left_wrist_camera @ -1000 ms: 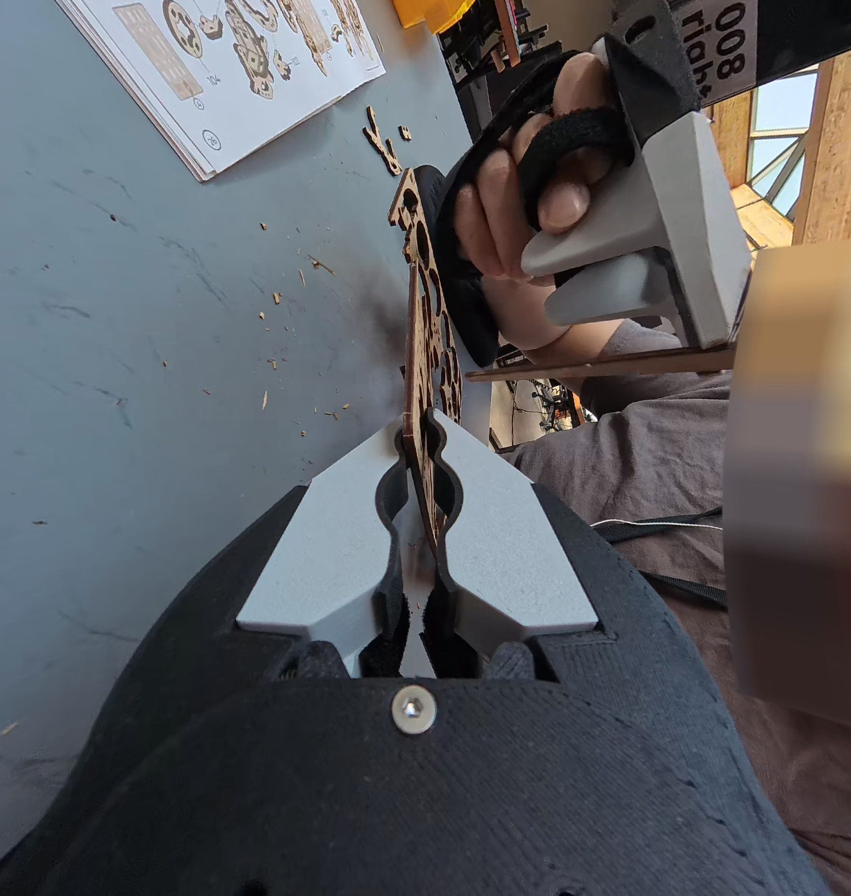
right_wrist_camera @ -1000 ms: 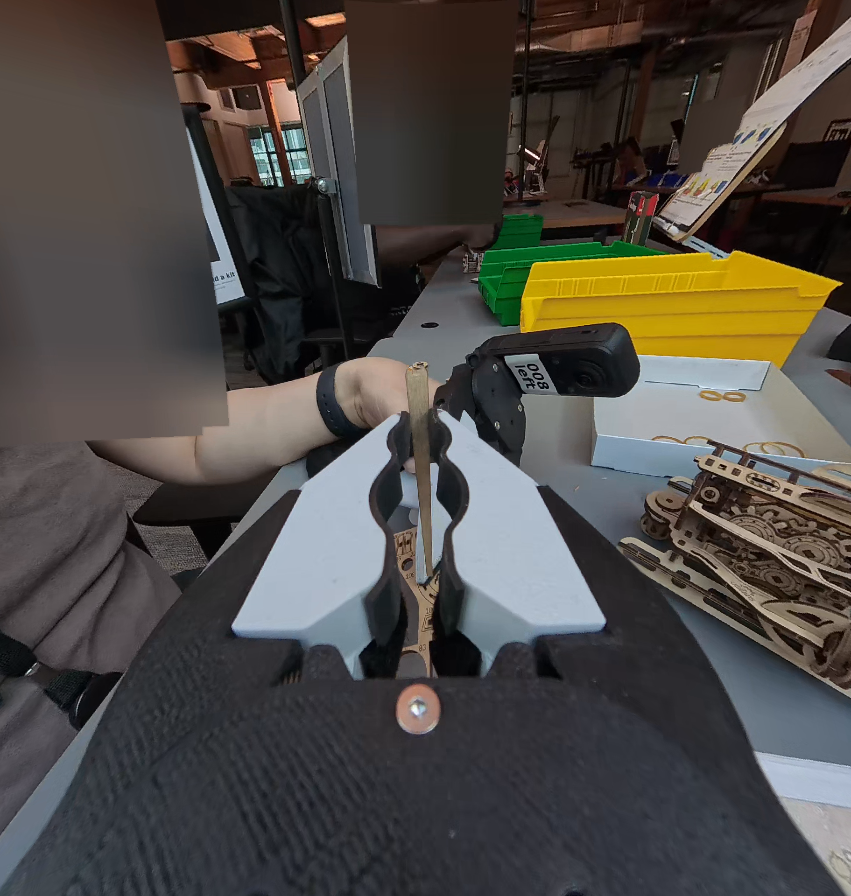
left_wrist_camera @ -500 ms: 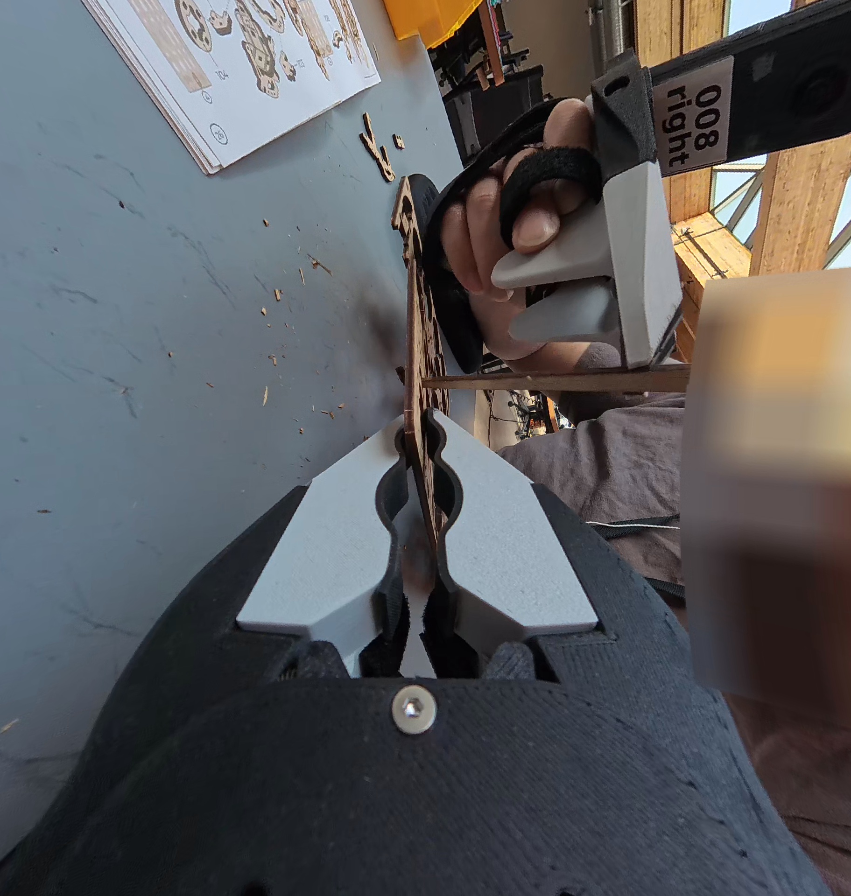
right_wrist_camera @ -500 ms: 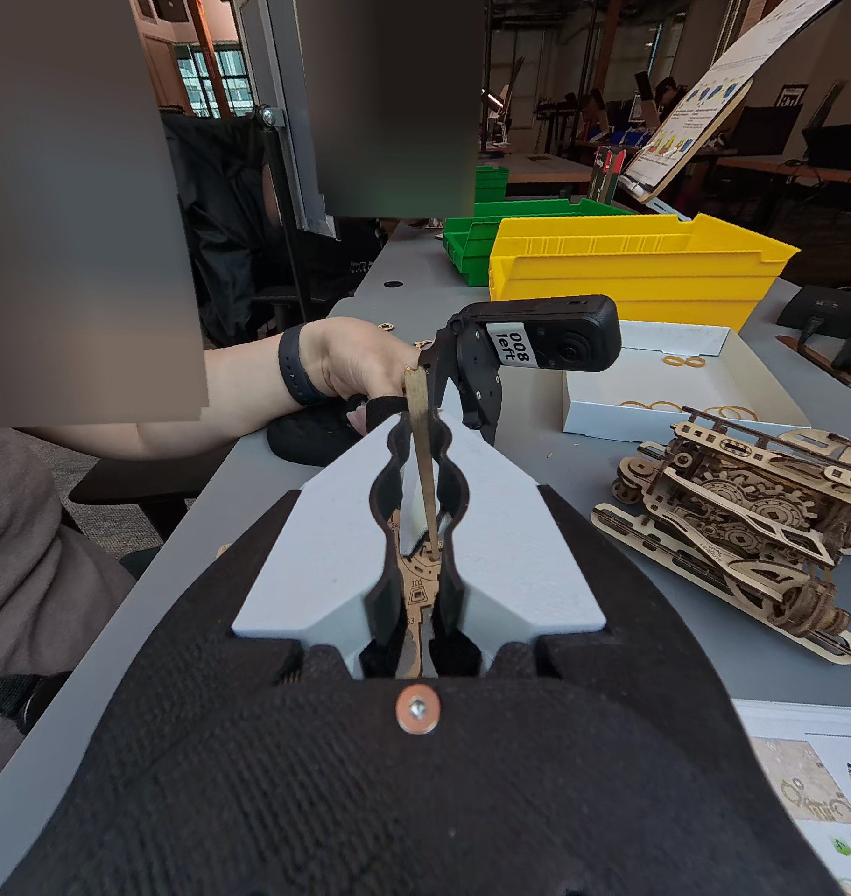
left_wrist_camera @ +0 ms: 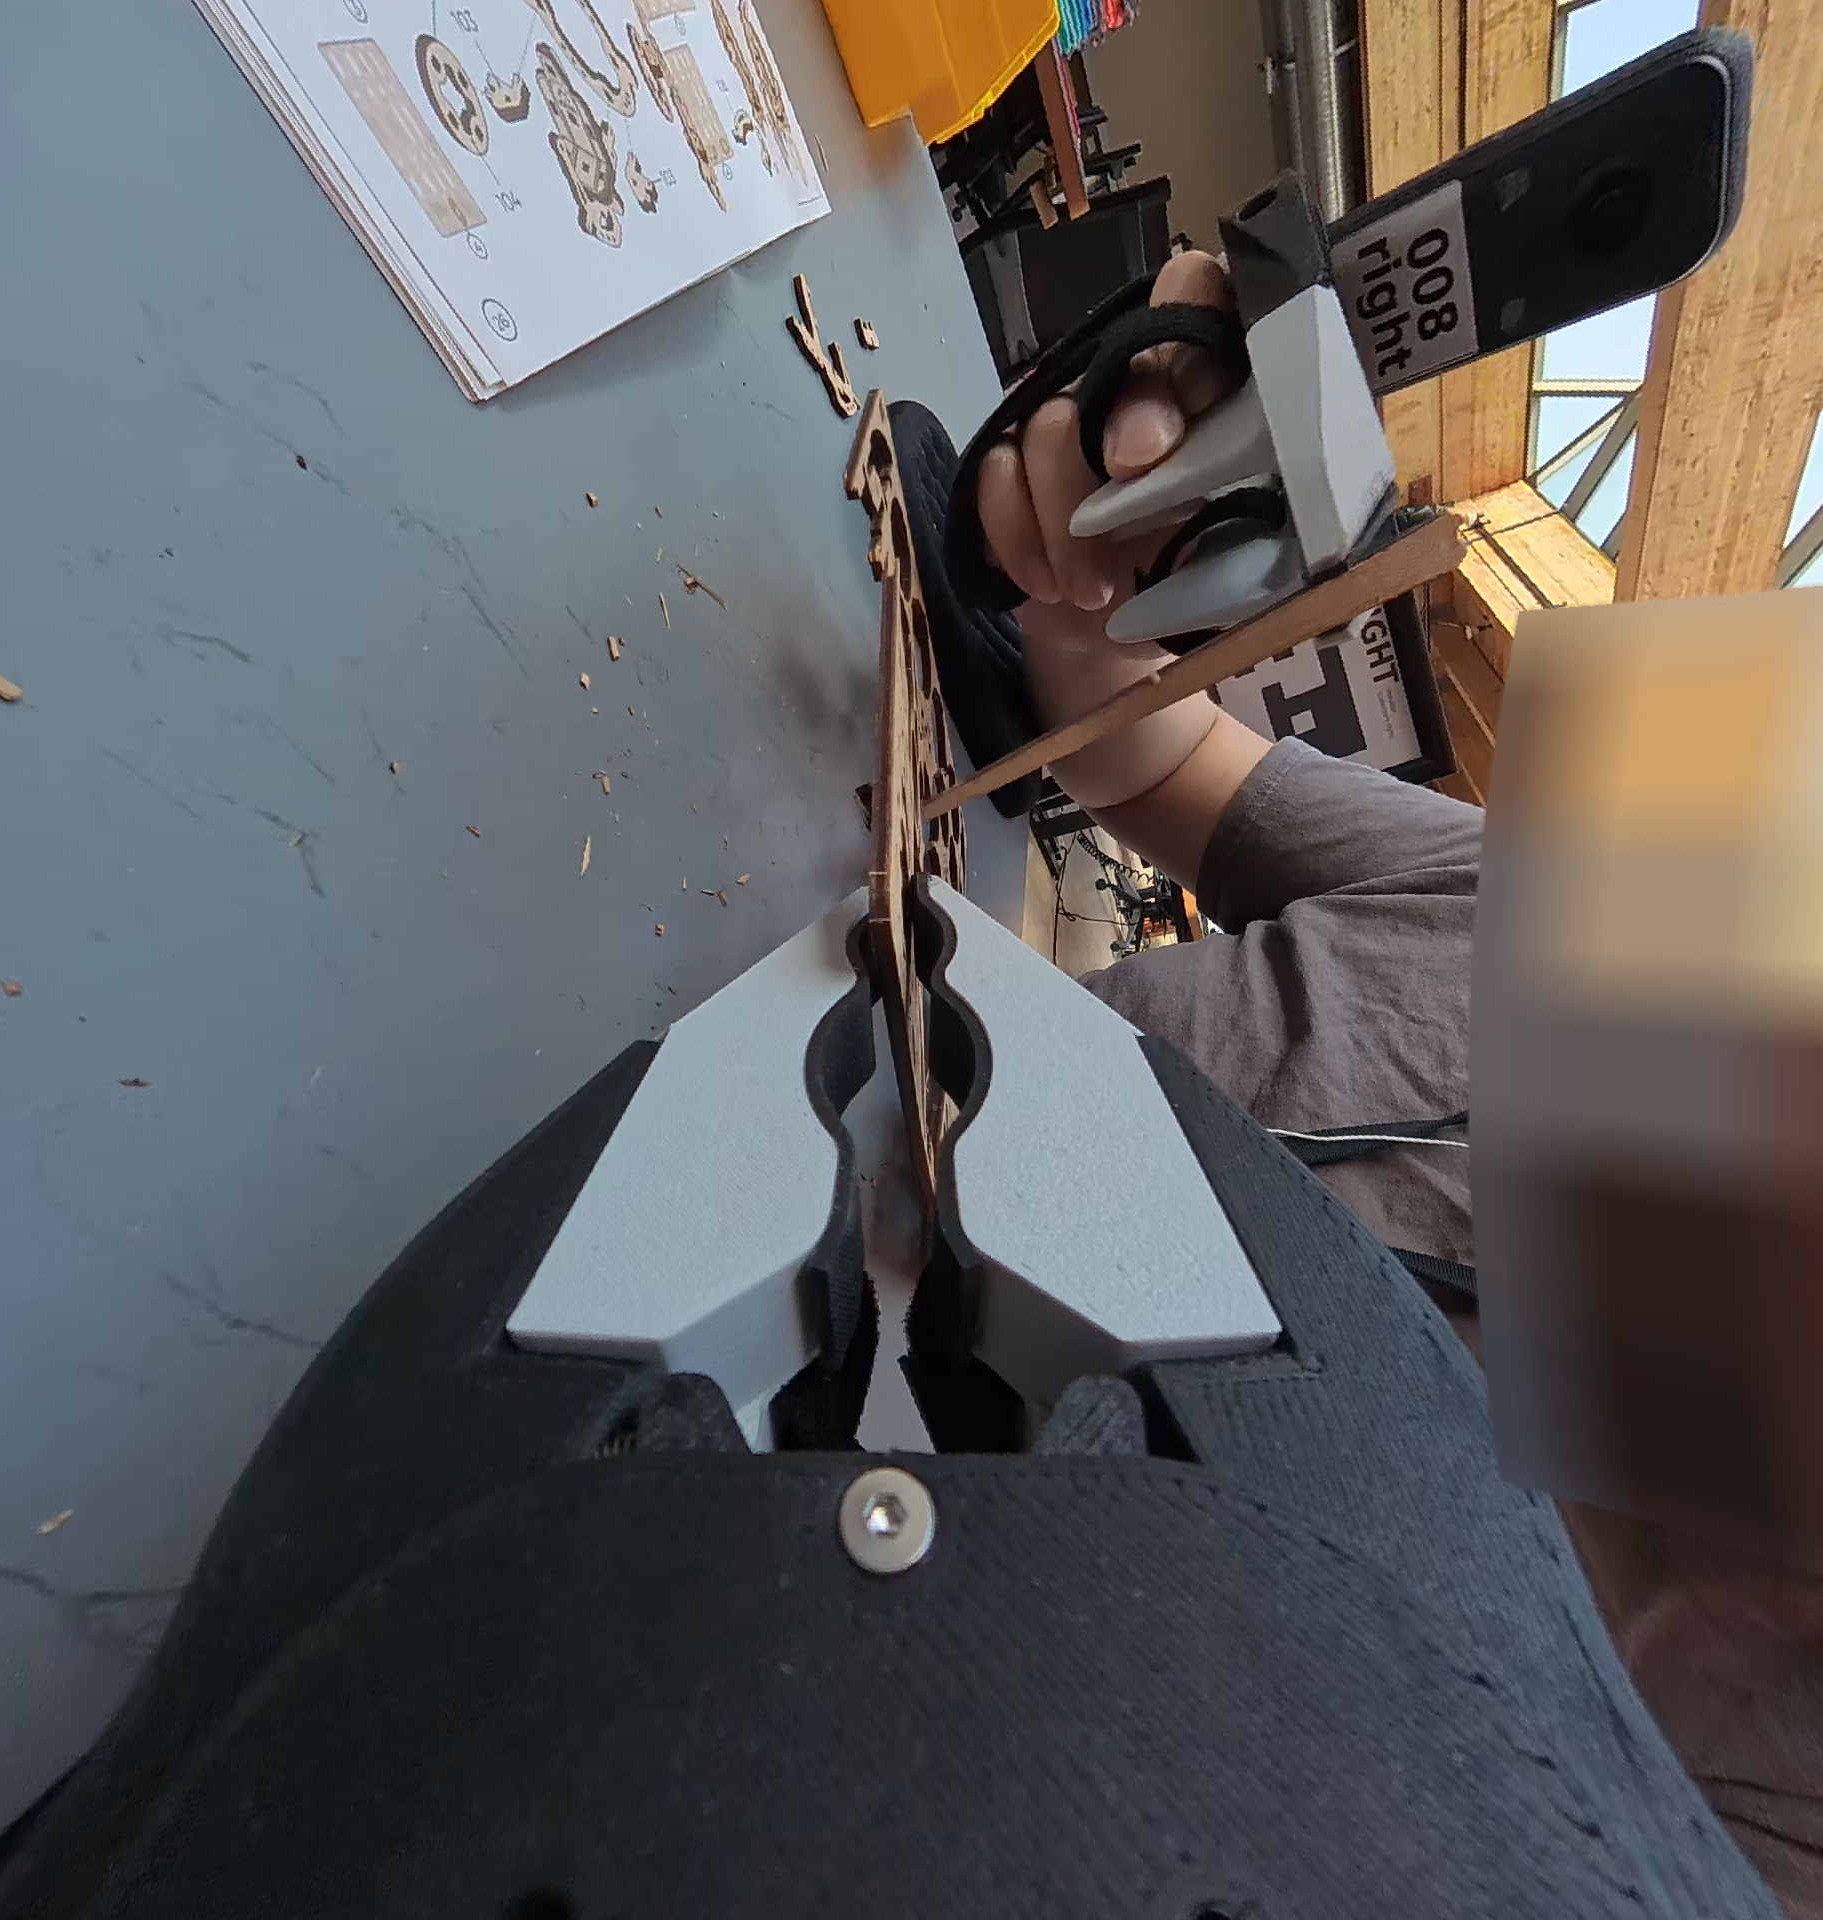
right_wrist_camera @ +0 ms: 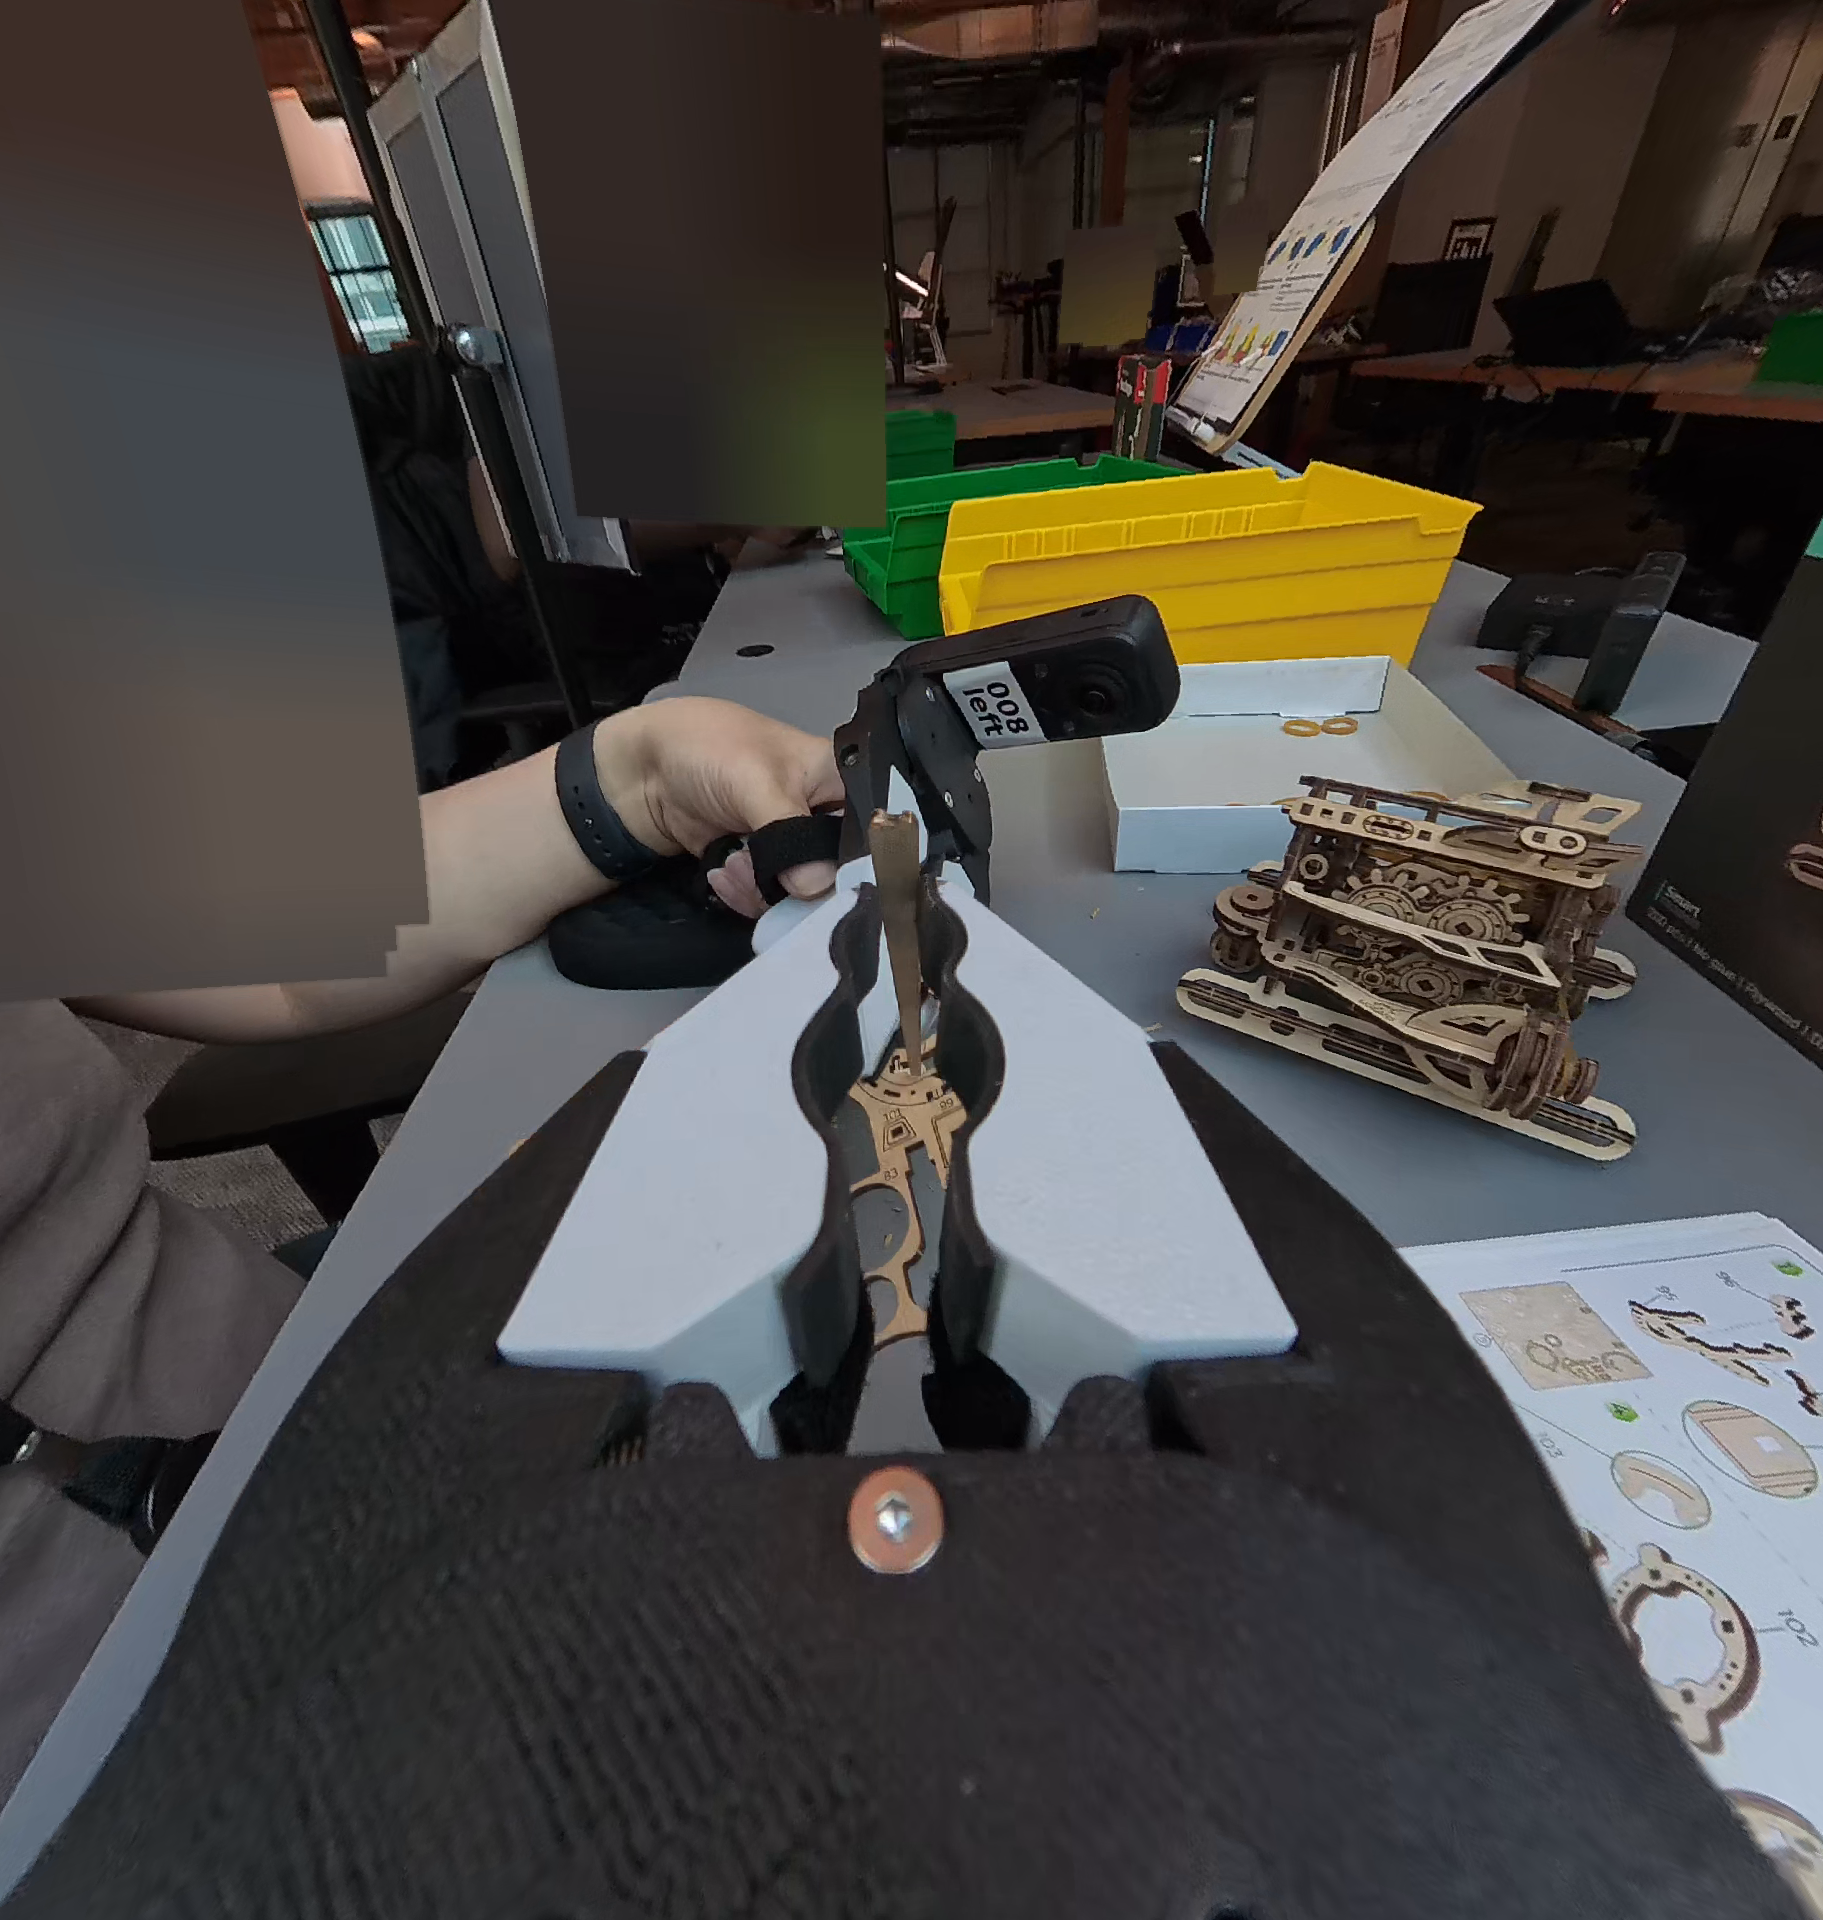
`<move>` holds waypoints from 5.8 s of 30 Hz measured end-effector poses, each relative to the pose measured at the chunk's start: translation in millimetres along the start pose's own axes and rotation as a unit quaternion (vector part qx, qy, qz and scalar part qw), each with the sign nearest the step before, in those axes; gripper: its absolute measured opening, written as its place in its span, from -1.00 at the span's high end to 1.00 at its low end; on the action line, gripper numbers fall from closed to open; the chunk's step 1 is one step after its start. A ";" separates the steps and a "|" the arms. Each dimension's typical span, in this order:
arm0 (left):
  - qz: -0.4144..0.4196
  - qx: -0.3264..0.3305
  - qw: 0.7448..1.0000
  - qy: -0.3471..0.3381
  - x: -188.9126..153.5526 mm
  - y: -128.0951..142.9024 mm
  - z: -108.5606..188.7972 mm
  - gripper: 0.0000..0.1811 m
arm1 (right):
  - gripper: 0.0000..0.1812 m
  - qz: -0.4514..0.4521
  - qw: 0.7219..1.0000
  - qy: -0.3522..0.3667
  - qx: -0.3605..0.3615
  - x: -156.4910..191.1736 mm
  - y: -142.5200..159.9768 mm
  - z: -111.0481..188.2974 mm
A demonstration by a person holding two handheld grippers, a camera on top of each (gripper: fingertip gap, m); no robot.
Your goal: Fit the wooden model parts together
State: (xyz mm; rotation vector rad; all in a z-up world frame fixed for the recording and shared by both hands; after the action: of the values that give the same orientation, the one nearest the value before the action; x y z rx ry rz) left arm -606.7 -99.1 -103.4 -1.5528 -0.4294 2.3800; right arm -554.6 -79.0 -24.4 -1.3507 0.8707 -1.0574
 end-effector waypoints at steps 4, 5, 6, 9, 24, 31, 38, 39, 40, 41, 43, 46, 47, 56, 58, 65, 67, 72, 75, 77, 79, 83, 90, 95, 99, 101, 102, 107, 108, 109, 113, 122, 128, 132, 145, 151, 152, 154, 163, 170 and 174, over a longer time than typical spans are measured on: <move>0.000 0.001 1.000 -0.002 0.5 0.3 -0.2 1.00 | 0.94 0.003 1.000 0.000 0.004 2.2 2.7 -3.5; 0.001 0.002 1.000 -0.003 1.0 0.4 -0.4 0.99 | 0.94 0.011 1.000 -0.001 0.005 4.0 3.2 -5.0; 0.001 0.002 1.000 -0.001 0.6 0.6 -0.5 0.99 | 0.94 0.014 1.000 -0.002 0.007 5.6 3.3 -6.6; 0.002 0.002 1.000 0.001 0.3 0.4 -0.3 1.00 | 0.94 0.040 0.999 -0.002 0.015 9.2 2.9 -10.2; 0.006 -0.003 1.000 0.017 -1.9 -0.8 2.2 1.00 | 0.94 0.067 0.997 0.001 0.023 11.7 1.6 -8.8; 0.002 -0.006 1.000 0.026 -4.7 -1.0 3.3 0.99 | 0.94 0.038 0.999 -0.005 0.016 10.3 5.7 -9.7; -0.007 -0.003 0.999 0.035 -8.2 0.4 4.1 0.99 | 0.94 0.062 0.998 0.002 0.024 11.8 2.2 -10.3; -0.005 -0.003 0.999 0.033 -7.3 0.3 4.1 0.99 | 0.94 0.065 0.998 0.003 0.013 12.6 -3.3 -7.9; -0.002 -0.004 0.999 0.034 -7.0 0.1 4.4 0.99 | 0.94 0.068 0.998 0.004 0.001 13.4 -8.9 -5.1; -0.001 -0.003 0.999 0.035 -7.2 0.2 4.7 0.99 | 0.94 0.070 0.997 0.007 -0.011 13.8 -14.8 -1.5; -0.002 -0.001 0.999 0.037 -7.7 0.9 4.8 0.99 | 0.94 0.071 0.997 0.011 -0.038 15.4 -29.6 8.0; -0.001 0.004 0.999 0.033 -6.6 2.2 3.6 0.99 | 0.94 0.079 0.992 0.033 -0.091 17.1 -62.6 39.2; -0.003 0.005 0.999 0.032 -6.7 2.5 3.5 1.00 | 0.94 0.082 0.991 0.048 -0.092 14.7 -71.1 54.1; -0.055 0.049 0.997 0.037 -18.4 16.5 -1.3 0.99 | 0.94 -0.101 0.938 0.157 0.292 -32.9 5.8 122.8; -0.062 0.056 0.995 0.047 -22.2 19.5 -0.8 0.99 | 0.93 -0.134 0.907 0.131 0.377 -30.2 28.4 112.0; -0.071 0.059 0.993 0.068 -26.2 22.1 3.8 1.00 | 0.93 -0.177 0.813 0.081 0.549 -44.4 92.9 72.6; -0.073 0.056 0.993 0.069 -27.2 21.5 5.6 0.99 | 0.86 -0.183 0.812 0.081 0.549 -49.2 100.7 66.3; -0.112 0.048 0.990 0.073 -37.7 20.8 13.0 1.00 | 0.72 -0.172 0.864 0.059 0.470 -51.9 90.9 54.1; -0.120 0.050 0.989 0.064 -41.0 17.4 14.6 1.00 | 0.69 -0.206 0.913 0.002 0.351 -40.0 57.8 33.0; -0.129 0.058 0.988 0.058 -44.8 15.4 14.3 1.00 | 0.68 -0.243 0.927 -0.047 0.281 -29.1 30.5 22.4; -0.140 0.068 0.987 0.046 -48.1 11.9 13.6 1.00 | 0.60 -0.272 0.925 -0.094 0.246 -16.2 10.2 16.7; -0.178 0.099 0.979 0.013 -53.8 10.1 19.6 0.99 | 0.57 -0.252 0.921 -0.167 0.244 8.4 -3.8 7.6; -0.240 0.090 0.967 0.002 -63.7 18.0 42.6 0.99 | 0.85 -0.132 0.955 -0.131 0.232 -32.2 42.0 -14.1; -0.240 0.084 0.967 -0.003 -60.1 27.0 48.4 0.99 | 0.80 -0.006 0.931 -0.156 0.331 -4.3 87.7 -49.6; -0.234 0.076 0.969 -0.005 -59.2 29.8 52.1 1.00 | 0.81 0.011 0.916 -0.146 0.374 -4.7 109.3 -60.0; -0.229 0.073 0.971 -0.003 -58.7 30.0 53.4 1.00 | 0.94 0.027 0.915 -0.144 0.375 -4.4 111.6 -61.7; -0.224 0.072 0.972 -0.005 -57.4 29.3 53.4 1.00 | 0.95 0.024 0.917 -0.140 0.374 -5.1 111.1 -61.8; -0.192 0.105 0.976 -0.023 -43.3 24.4 44.4 1.00 | 0.95 -0.020 0.944 -0.067 0.322 -30.5 88.2 -32.5; -0.183 0.122 0.975 -0.021 -39.8 23.6 41.1 0.99 | 0.95 -0.030 0.953 -0.043 0.299 -39.0 76.5 -19.5; -0.172 0.140 0.975 -0.020 -35.6 21.6 37.0 1.00 | 0.95 -0.035 0.961 -0.014 0.275 -47.4 63.8 -4.5; -0.118 0.222 0.968 -0.011 -17.3 14.7 15.9 0.99 | 0.95 -0.042 0.980 0.055 0.188 -56.1 28.6 53.9; -0.044 0.286 0.957 -0.027 15.0 -6.0 -16.4 0.59 | 0.96 -0.047 0.990 0.042 0.128 -15.3 58.8 109.3; -0.095 0.247 0.958 -0.106 17.5 -15.9 -14.2 0.45 | 0.95 -0.007 0.993 0.018 0.116 -0.1 50.9 106.5; -0.160 0.215 0.943 -0.198 20.0 -26.3 -7.1 0.41 | 0.95 -0.003 0.991 0.009 0.135 3.1 57.8 100.7; -0.242 -0.050 0.887 -0.390 -21.4 25.7 41.1 0.35 | 0.95 0.084 0.971 0.038 0.223 -0.6 71.4 93.0; -0.182 -0.073 0.892 -0.407 -27.0 98.1 34.0 0.57 | 0.96 0.102 0.946 0.022 0.307 -16.6 89.7 80.7; -0.171 -0.068 0.898 -0.400 -26.6 106.4 30.3 0.53 | 0.95 0.101 0.943 0.022 0.316 -18.2 92.4 79.1; -0.165 -0.052 0.897 -0.407 -22.4 119.6 23.5 0.47 | 0.95 0.103 0.943 0.029 0.316 -19.4 95.8 77.3; -0.220 -0.036 0.825 -0.519 -9.5 116.0 7.9 0.19 | 0.95 0.160 0.911 0.059 0.375 -8.1 114.6 83.4; -0.210 -0.062 0.817 -0.533 1.2 104.4 13.7 0.10 | 0.96 0.199 0.896 0.043 0.396 9.8 117.9 74.6; -0.206 -0.081 0.808 -0.546 1.5 101.8 18.7 0.11 | 0.96 0.206 0.893 0.055 0.396 8.9 117.7 73.9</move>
State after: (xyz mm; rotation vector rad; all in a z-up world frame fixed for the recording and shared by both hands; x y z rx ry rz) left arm -630.6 -194.1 -136.8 0.1027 -1.0592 2.6273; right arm -471.7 -71.6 -136.0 -0.3988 0.6482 -0.9894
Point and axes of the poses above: each gripper's, where its closed fingertips meet, z back along the fingers, y out of its underside, x = y × z across the jaws, the point moved 2 cm from there along z, back along the fingers, and after that the axes turned 11 degrees about -y, right-handed, at the moved point
